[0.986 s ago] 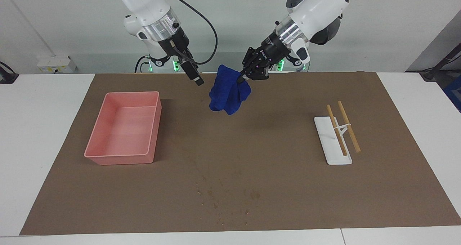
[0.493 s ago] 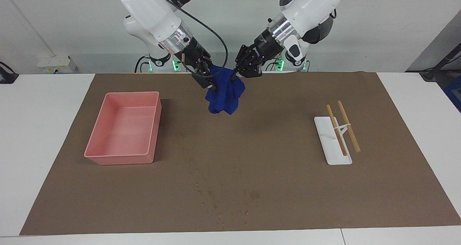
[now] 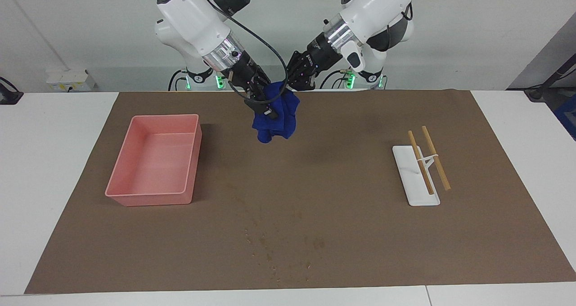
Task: Wipe water with towel using both arms
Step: 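Grasp the towel with the right gripper while the left gripper releases it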
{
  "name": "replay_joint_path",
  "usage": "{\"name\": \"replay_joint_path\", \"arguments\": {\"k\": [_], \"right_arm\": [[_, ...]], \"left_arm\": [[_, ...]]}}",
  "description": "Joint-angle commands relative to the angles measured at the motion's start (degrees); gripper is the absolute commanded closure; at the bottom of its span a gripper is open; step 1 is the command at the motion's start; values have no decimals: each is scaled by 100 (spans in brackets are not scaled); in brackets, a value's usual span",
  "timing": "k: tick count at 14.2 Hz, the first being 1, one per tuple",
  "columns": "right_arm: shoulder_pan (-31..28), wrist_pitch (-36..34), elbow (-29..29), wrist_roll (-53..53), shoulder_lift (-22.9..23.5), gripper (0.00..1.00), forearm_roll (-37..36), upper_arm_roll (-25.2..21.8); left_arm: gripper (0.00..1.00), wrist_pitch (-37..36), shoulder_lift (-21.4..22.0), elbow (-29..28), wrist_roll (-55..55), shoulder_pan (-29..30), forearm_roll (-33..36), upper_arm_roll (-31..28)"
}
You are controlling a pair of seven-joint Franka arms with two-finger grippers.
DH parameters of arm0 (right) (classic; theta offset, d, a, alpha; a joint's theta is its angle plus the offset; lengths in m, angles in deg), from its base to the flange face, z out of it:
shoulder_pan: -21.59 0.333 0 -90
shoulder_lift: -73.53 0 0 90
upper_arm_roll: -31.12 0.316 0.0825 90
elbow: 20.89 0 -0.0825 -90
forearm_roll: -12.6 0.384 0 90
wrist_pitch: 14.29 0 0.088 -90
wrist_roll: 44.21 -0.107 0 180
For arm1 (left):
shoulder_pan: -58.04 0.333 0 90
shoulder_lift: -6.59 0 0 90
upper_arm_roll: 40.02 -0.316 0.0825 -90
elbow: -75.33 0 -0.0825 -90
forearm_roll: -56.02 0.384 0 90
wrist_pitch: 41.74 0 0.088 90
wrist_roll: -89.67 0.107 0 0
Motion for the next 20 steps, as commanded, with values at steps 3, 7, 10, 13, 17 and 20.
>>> {"name": "replay_joint_path", "arguments": {"k": [3, 7, 10, 13, 17, 20], "right_arm": [[-73, 185, -21, 177, 25, 100, -5, -41], [-73, 167, -73, 774, -10, 100, -443, -41], [-143, 211, -275, 1704, -62, 100, -699, -50], [-283, 700, -485, 2777, -28, 100, -700, -50], [-328, 1826, -610, 4139, 507, 100, -700, -41], [-293, 3002, -505, 4861, 1376, 100, -708, -32]], "left_arm": [[100, -264, 311, -148, 0, 28, -101, -66], [1, -246, 311, -78, -8, 28, -5, -84], [0, -281, 303, 18, -9, 46, 721, -93], [0, -237, 258, 72, 53, 334, 1962, -93], [0, -333, 267, 28, 1662, 1266, 2017, -93], [0, -858, 302, 28, 4466, 1688, 2165, -128]]}}
